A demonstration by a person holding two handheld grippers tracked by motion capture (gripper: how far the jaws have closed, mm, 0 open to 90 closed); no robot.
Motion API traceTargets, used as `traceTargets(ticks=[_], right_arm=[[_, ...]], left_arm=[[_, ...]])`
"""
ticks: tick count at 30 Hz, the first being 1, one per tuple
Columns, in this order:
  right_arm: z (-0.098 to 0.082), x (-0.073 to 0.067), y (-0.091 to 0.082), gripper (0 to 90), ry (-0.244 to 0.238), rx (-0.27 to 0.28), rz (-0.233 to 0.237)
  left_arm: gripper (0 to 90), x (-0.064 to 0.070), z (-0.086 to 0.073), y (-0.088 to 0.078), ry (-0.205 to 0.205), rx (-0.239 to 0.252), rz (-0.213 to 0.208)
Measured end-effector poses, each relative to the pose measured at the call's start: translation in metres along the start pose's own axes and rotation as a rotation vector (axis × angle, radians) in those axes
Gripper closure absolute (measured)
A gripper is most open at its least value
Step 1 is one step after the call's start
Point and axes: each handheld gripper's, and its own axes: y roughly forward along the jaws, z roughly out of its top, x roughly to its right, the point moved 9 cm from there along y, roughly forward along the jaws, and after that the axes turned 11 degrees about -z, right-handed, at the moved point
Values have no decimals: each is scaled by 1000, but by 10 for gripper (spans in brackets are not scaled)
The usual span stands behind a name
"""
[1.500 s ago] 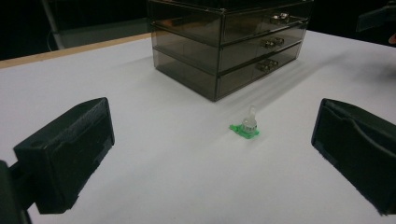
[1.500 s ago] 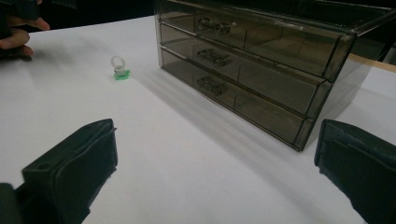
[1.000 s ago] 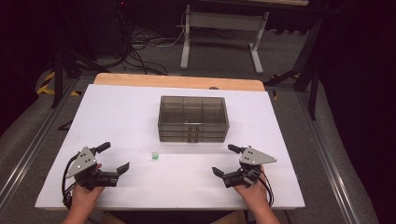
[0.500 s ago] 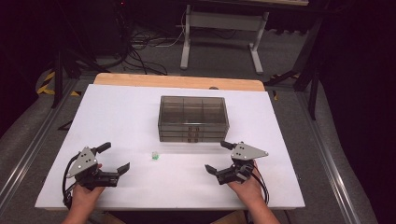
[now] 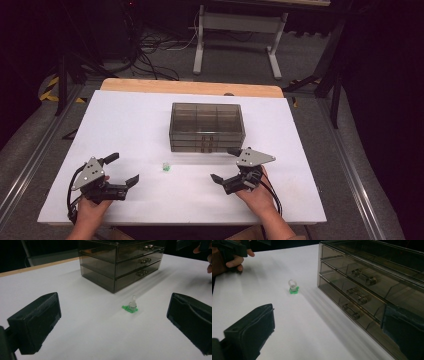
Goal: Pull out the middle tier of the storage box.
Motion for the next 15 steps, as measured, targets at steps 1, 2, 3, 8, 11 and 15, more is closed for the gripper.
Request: traceTargets(ticks=[1,2,3,8,11,15], right_arm=[[0,0,0,1,0,0,0],[1,-1,1,1,-2,-1,5],[2,-2,3,1,-4,-3,9],[4,-6,10,0,-31,-21,21],[6,-7,13,1,-43,-28,24],[7,-7,15,6,-49,-42,11]], left_arm=[[3,0,0,0,0,0,0],[3,0,0,0,0,-1,-3],[3,0,0,0,1,-2,-4],[3,0,0,0,1,-2,-5],[3,1,0,0,3,-3,-5],[4,1,0,0,3,-6,-8]])
